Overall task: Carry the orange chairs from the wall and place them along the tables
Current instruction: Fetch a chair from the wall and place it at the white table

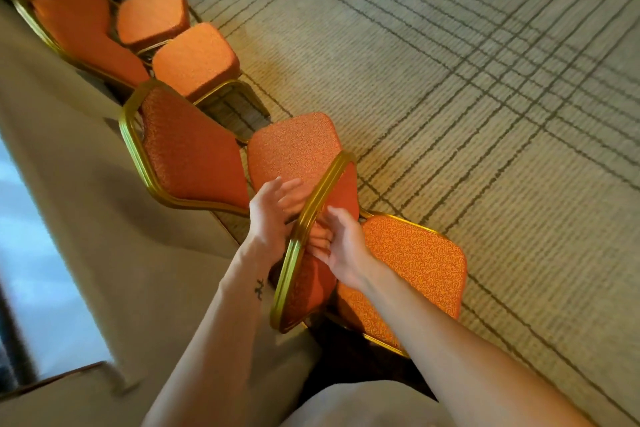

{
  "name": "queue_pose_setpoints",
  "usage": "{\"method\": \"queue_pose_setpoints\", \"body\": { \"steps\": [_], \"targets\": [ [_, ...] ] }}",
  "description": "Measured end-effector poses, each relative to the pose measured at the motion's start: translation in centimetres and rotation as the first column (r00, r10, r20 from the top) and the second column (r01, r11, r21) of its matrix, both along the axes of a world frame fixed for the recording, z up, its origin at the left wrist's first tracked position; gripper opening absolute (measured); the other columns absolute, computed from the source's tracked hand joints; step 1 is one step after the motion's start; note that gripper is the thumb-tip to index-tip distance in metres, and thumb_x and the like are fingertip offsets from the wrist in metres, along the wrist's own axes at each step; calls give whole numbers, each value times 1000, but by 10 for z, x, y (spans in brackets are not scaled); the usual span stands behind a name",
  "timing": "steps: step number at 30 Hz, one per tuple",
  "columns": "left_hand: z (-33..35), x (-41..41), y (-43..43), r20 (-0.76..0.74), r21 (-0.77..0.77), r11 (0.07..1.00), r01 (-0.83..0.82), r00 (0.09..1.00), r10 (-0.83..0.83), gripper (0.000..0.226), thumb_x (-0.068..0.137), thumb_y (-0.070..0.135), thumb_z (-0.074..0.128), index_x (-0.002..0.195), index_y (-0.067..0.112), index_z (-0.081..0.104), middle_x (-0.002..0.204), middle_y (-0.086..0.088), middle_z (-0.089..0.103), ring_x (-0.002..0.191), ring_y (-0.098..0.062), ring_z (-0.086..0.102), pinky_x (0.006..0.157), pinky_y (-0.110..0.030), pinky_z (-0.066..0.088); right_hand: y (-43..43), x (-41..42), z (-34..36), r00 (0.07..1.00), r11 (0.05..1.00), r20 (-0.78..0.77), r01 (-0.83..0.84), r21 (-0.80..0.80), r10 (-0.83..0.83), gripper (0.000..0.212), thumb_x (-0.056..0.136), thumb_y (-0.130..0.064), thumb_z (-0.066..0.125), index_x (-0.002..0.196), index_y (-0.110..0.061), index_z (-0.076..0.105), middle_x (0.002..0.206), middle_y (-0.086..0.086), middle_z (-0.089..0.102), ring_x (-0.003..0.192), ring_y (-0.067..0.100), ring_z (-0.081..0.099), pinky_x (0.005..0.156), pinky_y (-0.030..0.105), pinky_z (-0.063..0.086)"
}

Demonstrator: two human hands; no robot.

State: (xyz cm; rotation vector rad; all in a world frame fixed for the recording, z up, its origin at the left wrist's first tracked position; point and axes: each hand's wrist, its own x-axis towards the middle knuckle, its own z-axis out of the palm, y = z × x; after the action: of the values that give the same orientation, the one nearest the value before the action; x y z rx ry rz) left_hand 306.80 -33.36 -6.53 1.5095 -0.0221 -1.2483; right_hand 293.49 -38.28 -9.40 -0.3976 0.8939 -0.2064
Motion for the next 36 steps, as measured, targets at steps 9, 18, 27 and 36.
{"method": "queue_pose_setpoints", "body": {
  "steps": [9,18,27,36],
  "targets": [
    [35,-120,-29,247,-57,961,272,936,-251,41,101,30,43,126,7,67,120,-13,72,115,-31,67,105,-60,47,-14,-135,16,998,979,43,49,-197,-41,28,103,-36,46,97,-16,65,63,-1,61,53,10,58,52,21,44],
    [29,-273,-71,308,-139,852,504,840,-447,29,95,4,49,110,8,73,100,-13,69,90,-23,64,59,-21,53,-23,-293,23,977,902,2,197,-384,-212,40,96,-37,57,120,-8,69,93,6,71,65,11,56,49,20,40],
    [34,-389,-106,794,85,364,928,157,-587,48,85,-12,41,117,8,72,105,-8,49,99,-14,54,92,-10,40,-16,-412,52,890,792,-147,296,-534,-432,19,97,-23,64,111,-11,68,77,-6,71,70,5,67,63,20,49],
    [21,-465,-150,893,404,-54,913,-407,-190,39,82,16,65,121,19,59,131,-1,56,143,-25,36,122,-48,17,-5,-470,53,650,649,-416,158,-744,-636,9,87,-13,63,89,-22,63,68,-4,59,61,13,54,60,33,41]
  ]
}}
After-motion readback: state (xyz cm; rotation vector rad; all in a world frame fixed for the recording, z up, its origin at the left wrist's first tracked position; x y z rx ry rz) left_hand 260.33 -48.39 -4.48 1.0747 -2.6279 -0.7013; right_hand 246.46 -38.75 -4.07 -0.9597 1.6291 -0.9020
